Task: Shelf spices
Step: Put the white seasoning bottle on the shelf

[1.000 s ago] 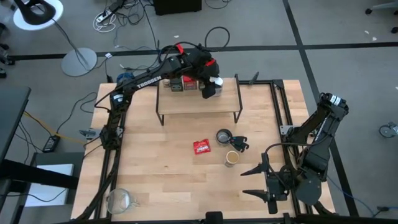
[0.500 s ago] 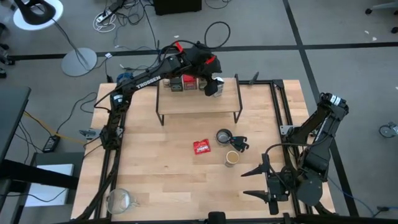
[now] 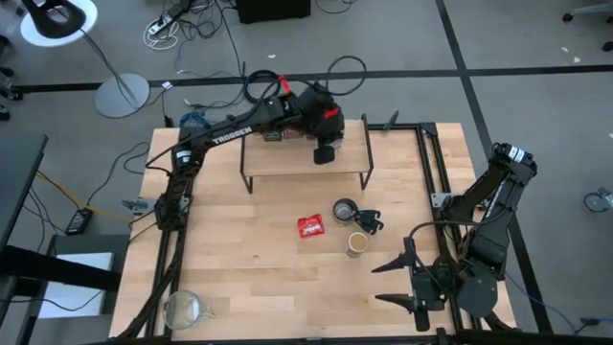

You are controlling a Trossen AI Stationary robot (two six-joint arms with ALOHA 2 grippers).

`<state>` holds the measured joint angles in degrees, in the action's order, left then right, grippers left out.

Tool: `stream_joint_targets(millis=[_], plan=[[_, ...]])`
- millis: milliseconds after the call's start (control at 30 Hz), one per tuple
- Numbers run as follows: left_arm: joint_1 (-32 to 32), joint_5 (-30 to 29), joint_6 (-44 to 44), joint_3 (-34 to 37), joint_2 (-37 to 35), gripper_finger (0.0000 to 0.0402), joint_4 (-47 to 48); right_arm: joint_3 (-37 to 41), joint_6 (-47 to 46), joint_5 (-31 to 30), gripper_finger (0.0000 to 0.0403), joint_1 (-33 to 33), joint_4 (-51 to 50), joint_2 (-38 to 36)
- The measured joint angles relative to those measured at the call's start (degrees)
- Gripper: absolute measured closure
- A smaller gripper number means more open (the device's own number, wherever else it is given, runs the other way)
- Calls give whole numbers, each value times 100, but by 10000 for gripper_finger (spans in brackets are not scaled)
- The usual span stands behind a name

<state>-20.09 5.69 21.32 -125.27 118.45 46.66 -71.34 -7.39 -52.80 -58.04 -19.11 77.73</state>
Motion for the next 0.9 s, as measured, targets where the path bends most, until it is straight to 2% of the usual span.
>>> stream_joint_targets(millis=[267, 467, 900], plan=[[143, -254, 11, 188, 11, 399, 331, -1, 14, -2, 151, 0, 3, 0], [226, -959, 1, 190, 226, 400, 394, -1, 12, -2, 151, 0, 9, -2], [279, -1396, -45, 178, 503, 401, 318, -1, 8, -4, 156, -42, 8, -4]])
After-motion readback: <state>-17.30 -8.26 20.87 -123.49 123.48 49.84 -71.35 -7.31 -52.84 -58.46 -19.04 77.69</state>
